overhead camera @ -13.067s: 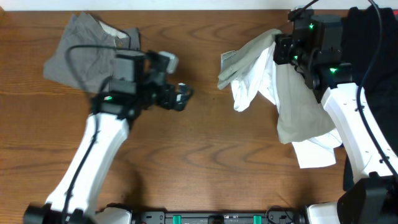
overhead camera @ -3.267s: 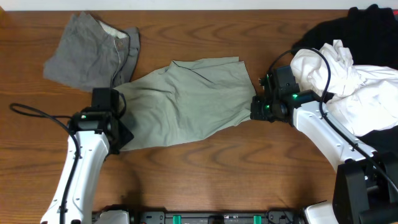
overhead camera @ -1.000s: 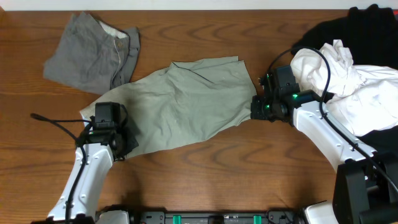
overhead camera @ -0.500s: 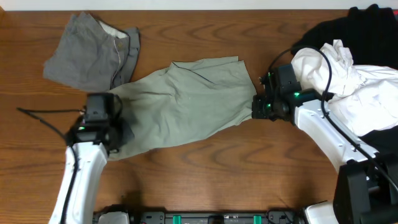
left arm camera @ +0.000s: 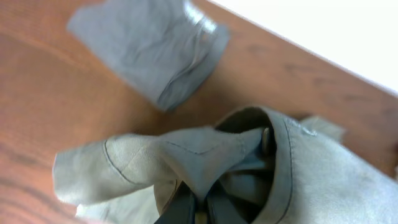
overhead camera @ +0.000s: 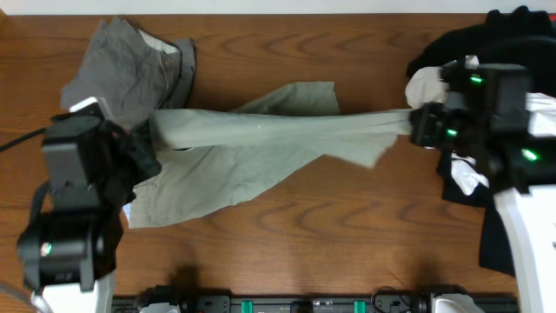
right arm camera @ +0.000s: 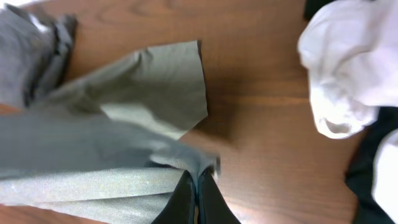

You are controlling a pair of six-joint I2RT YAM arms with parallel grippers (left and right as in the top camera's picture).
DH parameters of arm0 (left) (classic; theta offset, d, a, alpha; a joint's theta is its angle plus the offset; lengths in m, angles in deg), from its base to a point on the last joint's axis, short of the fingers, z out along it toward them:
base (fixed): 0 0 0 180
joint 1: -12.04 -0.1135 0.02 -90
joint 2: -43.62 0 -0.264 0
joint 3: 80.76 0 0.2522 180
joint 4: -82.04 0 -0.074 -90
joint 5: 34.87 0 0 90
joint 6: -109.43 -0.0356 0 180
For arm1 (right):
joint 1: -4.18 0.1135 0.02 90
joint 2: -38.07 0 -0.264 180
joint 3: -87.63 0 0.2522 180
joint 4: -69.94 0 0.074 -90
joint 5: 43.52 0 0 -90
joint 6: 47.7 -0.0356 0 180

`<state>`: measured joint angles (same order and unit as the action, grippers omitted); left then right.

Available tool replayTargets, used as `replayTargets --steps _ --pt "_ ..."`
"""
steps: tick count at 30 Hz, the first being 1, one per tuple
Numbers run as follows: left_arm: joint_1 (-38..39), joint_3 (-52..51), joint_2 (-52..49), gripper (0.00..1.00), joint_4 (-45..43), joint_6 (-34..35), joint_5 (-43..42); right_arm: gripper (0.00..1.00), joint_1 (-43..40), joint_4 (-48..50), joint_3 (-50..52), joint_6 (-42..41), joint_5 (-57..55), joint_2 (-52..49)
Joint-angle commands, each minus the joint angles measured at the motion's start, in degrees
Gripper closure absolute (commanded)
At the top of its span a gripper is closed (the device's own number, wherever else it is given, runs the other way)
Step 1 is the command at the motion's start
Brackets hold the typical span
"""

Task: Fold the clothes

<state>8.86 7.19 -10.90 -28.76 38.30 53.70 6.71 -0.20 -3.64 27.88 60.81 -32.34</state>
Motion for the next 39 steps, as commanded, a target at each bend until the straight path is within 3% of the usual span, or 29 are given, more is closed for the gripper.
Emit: replayTargets --steps 1,10,18,26,32,39 --pt "-0.63 5.81 3.15 0.94 0.59 -1.31 2.51 0.99 -3.78 -2.36 -4.39 1.46 -3.80 5.42" --pt "-0.61 16.98 9.07 0.94 2.67 -2.78 -7.04 0.99 -4.83 -11.30 -16.50 2.51 -5.27 17.07" --pt "-0.61 24.22 11.78 0.94 3.50 -2.73 -18.18 0.99 -4.81 -19.28 -27.19 2.51 -7.48 20.81" --pt "-0.61 25.64 11.45 0.94 4.74 -2.78 -18.75 0.99 -4.81 -21.31 -33.14 2.71 -11.58 20.83" --pt "-0.61 23.69 7.63 0.94 4.46 -2.80 -16.83 0.99 -4.81 -20.17 -32.98 2.73 -12.98 15.17" --pt "-0.61 22.34 -4.26 0.94 3.32 -4.26 -14.75 0.99 -4.81 -19.76 -32.54 3.39 -12.74 1.73"
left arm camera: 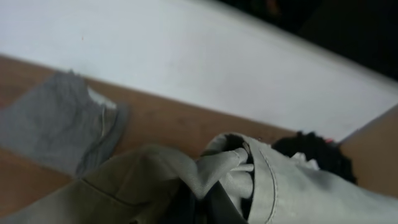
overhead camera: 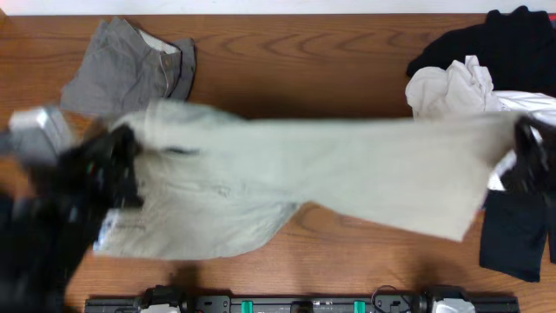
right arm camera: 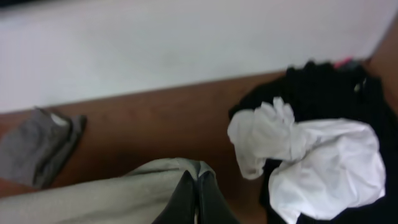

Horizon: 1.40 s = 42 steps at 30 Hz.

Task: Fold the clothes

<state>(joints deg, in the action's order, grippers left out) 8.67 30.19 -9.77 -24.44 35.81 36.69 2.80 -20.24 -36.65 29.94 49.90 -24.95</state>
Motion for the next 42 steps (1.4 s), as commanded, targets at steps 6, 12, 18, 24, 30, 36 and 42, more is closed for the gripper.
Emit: replayTargets --steps 6,12,18,24,30,36,42 --pt "-0.42 -0.66 -18.51 0.94 -5.95 -1.77 2.23 0.99 -0.79 3.58 0.46 1.36 -1.20 -19.41" --pt "0.42 -0.66 -30.84 0.94 -12.74 -2.47 2.21 0.99 -0.79 11.26 0.46 1.75 1.36 -32.61" --pt "4.28 -0.66 -41.79 0.94 -21.81 -4.42 2.93 0.99 -0.79 21.27 0.46 1.73 1.31 -44.65" --pt "7.69 -0.66 -52.19 0.94 -33.44 -5.01 3.43 0.99 -0.81 30.34 0.46 1.73 1.29 -55.89" --pt "10.43 -0.66 -61.24 0.94 -44.96 -5.01 9.07 0.99 -0.81 40.57 0.46 0.85 1.31 -65.13" --pt "10.84 -0.63 -65.02 0.02 -51.63 -5.05 17.33 0.17 -0.79 50.75 0.46 0.70 1.53 -69.46" --pt "10.69 0.63 -60.92 0.02 -45.13 -6.14 24.98 0.01 -1.01 50.05 -0.09 0.90 4.17 -65.59"
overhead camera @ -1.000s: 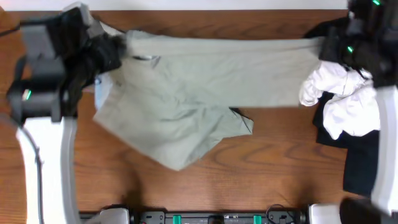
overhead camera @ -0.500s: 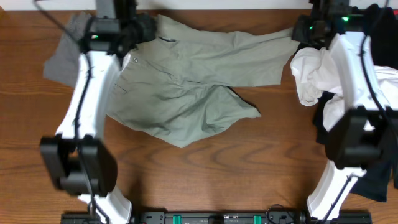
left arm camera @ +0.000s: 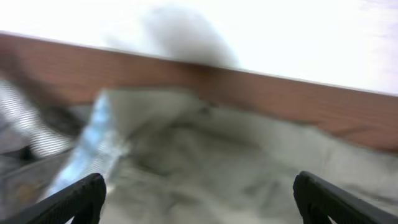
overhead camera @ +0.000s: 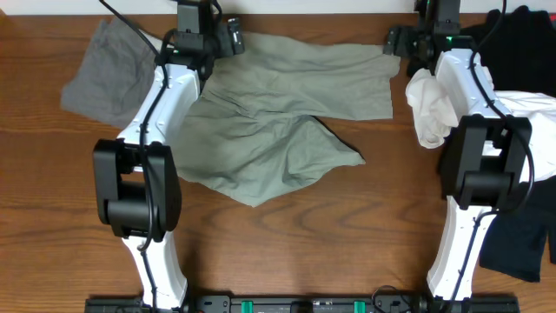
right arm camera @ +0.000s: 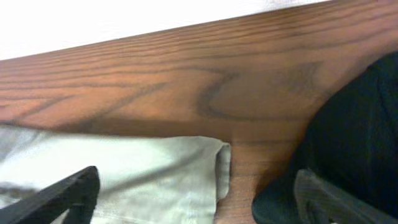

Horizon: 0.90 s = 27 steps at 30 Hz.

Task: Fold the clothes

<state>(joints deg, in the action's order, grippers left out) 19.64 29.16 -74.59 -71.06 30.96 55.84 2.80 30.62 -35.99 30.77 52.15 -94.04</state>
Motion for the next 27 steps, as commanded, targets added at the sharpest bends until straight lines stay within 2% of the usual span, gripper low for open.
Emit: replayTargets --steps 1,8,12,15,18,23,27 --pt "-0.35 1.68 5.16 0.02 3.02 -1.25 5.84 0.01 -1.01 -2.29 -0.74 0.48 3.76 4.79" --pt "-0.11 1.68 17.81 0.02 22.32 -1.20 5.77 0.01 0.31 -18.58 -0.74 3.63 13.77 13.66" --pt "-0.13 1.68 23.71 0.02 33.86 -1.20 5.77 0.01 2.23 -29.68 -0.72 7.98 19.12 15.34" --pt "-0.13 1.66 26.23 0.02 41.94 -1.22 5.81 0.08 5.09 -36.85 0.31 10.36 18.73 15.10" --pt "-0.48 1.40 26.49 0.02 46.42 -1.20 6.03 0.13 8.33 -37.62 4.04 10.93 18.23 15.10" --pt "-0.94 -1.42 26.47 0.02 47.19 -0.90 6.01 0.19 13.64 -32.92 14.45 11.15 16.63 15.10" --pt "-0.94 -2.69 26.47 0.02 48.06 -0.50 6.01 0.28 15.43 -28.00 22.03 9.64 16.61 15.10"
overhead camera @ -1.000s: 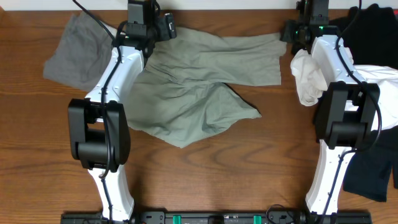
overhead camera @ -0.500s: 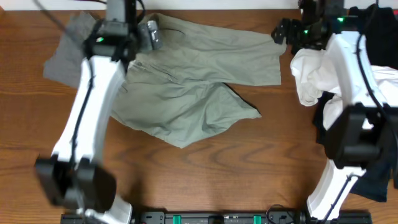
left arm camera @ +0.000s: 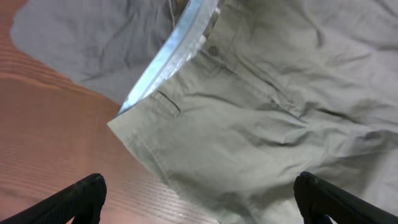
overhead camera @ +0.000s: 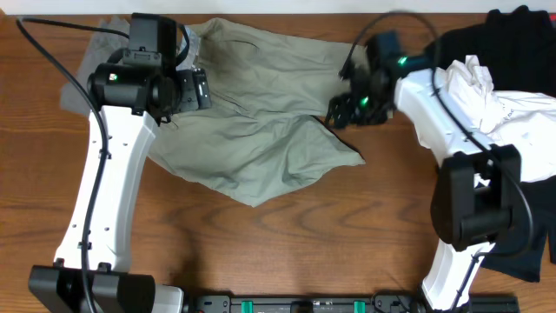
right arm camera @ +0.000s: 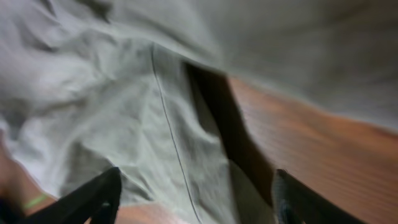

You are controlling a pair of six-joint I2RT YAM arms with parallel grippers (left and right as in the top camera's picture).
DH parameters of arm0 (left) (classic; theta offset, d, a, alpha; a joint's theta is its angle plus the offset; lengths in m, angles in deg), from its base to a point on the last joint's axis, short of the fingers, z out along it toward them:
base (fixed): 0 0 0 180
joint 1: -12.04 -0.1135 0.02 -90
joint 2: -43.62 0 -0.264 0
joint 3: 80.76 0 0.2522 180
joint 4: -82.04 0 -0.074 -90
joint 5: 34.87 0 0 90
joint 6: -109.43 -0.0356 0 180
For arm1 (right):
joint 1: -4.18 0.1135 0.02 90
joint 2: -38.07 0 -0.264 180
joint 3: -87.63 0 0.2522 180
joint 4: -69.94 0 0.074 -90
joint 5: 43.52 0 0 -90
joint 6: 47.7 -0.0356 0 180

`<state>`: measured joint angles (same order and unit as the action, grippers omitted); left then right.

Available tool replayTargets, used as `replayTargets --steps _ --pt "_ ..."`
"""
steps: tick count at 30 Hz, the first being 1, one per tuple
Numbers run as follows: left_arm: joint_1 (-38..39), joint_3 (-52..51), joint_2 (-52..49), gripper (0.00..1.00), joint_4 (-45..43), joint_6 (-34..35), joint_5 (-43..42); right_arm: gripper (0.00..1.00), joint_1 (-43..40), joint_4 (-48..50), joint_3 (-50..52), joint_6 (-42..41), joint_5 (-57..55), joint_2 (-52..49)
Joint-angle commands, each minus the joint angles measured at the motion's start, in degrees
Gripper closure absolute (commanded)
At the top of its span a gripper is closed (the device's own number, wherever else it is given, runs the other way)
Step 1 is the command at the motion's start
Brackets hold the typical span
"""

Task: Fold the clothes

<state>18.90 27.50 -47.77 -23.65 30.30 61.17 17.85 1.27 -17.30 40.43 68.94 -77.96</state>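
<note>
An olive-green pair of shorts [overhead camera: 261, 130] lies spread and wrinkled on the wooden table [overhead camera: 287, 243], waistband to the left. My left gripper [overhead camera: 193, 89] hovers open over the waistband's left end; the left wrist view shows the button placket [left arm camera: 214, 50] and nothing between the fingers [left arm camera: 81, 196]. My right gripper [overhead camera: 340, 111] hangs open over the shorts' right part, where a dark fold gap [right arm camera: 214, 106] shows. The right wrist view is blurred, and its fingers [right arm camera: 102, 196] hold nothing.
A folded grey garment [overhead camera: 82, 65] lies at the far left, partly under the left arm, and shows beside the shorts [left arm camera: 93, 43]. A heap of white clothes [overhead camera: 473, 87] and black clothes [overhead camera: 512, 30] fills the right side, with another dark piece [overhead camera: 512, 235] lower right.
Both open grippers have left the table's far edge. The left one now hangs over the waistband's left end, the right one over the shorts' right part. The shorts lie about as before.
First both grippers were shut on the shorts, stretched between them low over the table. Then the shorts hung spread in the air between the arms. By 0.9 s ago they lay at the far side with both grippers open; now both hover over them.
</note>
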Motion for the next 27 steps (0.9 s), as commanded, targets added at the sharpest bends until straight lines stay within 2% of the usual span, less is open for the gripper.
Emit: replayTargets --steps 1,11,12,14,20,27 --pt "-0.20 -1.20 -0.35 0.02 0.87 0.15 0.68 0.30 0.52 2.34 4.83 -0.46 -0.20 -0.98" --pt "-0.20 -1.29 -0.35 0.02 2.43 0.13 0.68 0.53 1.18 3.98 10.82 -1.11 -0.17 -0.98" --pt "-0.20 -1.29 -0.35 0.02 2.43 0.13 0.68 0.62 1.33 3.91 11.26 -1.11 -0.20 -0.98" --pt "-0.20 -1.29 -0.35 0.02 2.43 0.13 0.68 0.98 1.40 3.23 11.58 -1.99 -0.15 -0.96" --pt "-0.20 -1.29 -0.35 0.02 2.93 0.09 0.70 0.99 0.96 2.16 11.58 -4.07 -1.27 5.53" --pt "-0.20 -1.29 -0.35 0.02 4.35 0.09 0.70 0.99 -0.87 5.44 11.56 -9.51 -13.51 20.37"
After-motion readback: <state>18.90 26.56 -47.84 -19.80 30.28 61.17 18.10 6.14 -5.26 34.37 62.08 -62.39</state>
